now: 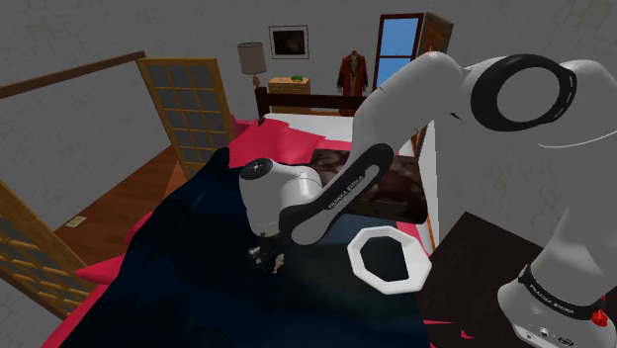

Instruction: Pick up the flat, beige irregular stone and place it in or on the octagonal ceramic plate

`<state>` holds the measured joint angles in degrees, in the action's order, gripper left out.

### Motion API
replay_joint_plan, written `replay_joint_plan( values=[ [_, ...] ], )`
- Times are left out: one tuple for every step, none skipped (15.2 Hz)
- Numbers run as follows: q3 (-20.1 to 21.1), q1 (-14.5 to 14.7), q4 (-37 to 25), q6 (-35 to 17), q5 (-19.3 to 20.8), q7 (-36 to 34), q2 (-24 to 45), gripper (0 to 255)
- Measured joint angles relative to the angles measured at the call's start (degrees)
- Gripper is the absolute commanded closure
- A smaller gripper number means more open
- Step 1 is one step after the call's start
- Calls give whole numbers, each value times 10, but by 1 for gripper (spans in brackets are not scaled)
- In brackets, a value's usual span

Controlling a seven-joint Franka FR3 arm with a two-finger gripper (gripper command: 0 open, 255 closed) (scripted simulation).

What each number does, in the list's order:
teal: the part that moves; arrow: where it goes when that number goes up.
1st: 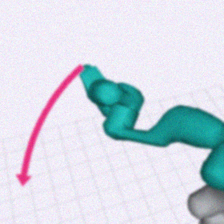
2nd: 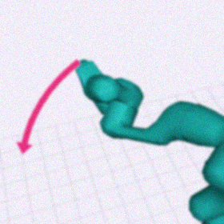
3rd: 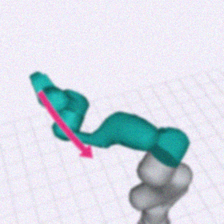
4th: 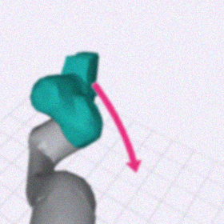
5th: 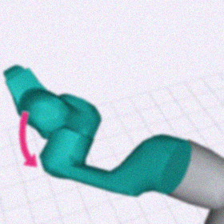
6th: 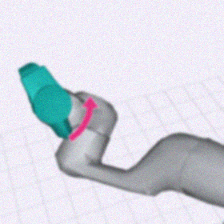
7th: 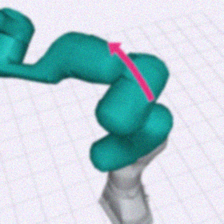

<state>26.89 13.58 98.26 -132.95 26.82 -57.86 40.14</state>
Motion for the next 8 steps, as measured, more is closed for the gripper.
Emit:
replay_joint_plan(
  values=[
    [2, -3, -14, 10, -12, 2, 13, 0],
    [3, -4, -21, 13, -17, 3, 21, 0],
    [2, -4, -25, 13, -19, 3, 28, 0],
    [0, -3, -28, 11, -18, 3, 35, 0],
    [-2, -1, -31, 8, -17, 1, 42, 0],
    [-4, 0, -33, 4, -15, 1, 47, 0],
    [-7, 2, -33, -2, -12, -1, 54, 0],
    [-8, 2, -32, -5, -11, -2, 57, 0]
  ],
)
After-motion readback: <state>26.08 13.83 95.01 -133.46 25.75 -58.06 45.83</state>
